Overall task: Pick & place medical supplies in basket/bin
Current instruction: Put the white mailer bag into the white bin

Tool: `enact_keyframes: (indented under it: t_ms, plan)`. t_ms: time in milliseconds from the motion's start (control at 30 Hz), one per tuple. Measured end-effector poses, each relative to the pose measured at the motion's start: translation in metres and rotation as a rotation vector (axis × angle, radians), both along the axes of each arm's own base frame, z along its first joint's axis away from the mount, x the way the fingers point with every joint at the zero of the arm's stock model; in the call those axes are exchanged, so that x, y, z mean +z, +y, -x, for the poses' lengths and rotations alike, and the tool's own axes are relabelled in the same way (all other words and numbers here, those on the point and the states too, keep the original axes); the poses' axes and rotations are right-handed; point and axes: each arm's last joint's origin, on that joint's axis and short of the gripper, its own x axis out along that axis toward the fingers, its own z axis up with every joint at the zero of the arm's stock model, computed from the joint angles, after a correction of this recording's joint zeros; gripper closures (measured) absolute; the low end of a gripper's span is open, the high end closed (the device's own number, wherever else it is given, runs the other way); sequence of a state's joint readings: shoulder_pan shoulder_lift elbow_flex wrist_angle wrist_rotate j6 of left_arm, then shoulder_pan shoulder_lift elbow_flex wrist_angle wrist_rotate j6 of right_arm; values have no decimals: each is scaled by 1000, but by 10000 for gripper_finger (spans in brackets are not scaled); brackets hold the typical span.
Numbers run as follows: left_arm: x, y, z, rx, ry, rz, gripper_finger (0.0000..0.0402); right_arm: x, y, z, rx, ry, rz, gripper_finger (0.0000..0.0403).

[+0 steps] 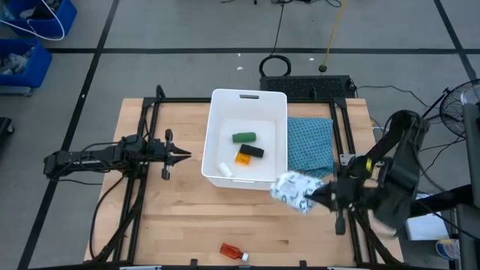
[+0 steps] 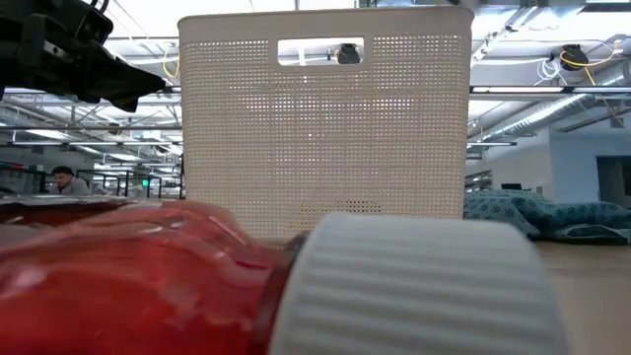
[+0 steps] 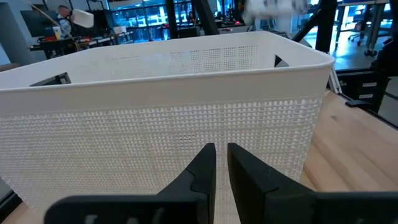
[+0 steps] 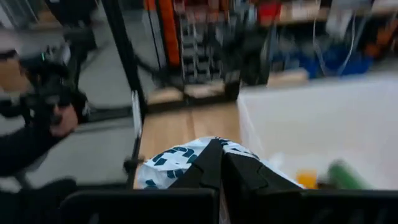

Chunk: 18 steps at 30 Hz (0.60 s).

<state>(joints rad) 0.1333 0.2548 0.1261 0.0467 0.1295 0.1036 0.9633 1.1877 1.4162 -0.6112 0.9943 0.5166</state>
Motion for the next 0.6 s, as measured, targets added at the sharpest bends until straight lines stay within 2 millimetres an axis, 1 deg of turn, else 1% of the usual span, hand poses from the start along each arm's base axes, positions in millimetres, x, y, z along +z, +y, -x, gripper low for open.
enact_keyframes:
  t_ms: [167,300,433,600]
  plan:
    - [0,0,0,0,0,0,355,33,-31,2,-2,-139,75,403]
    - [0,0,0,0,1,-10,355,51,-62,10,-40,-204,135,403]
    - [-1,0,0,1,11,-13,355,58,-90,15,-73,-220,173,403]
    - [-1,1,0,39,14,-17,355,58,-110,10,-104,-199,224,403]
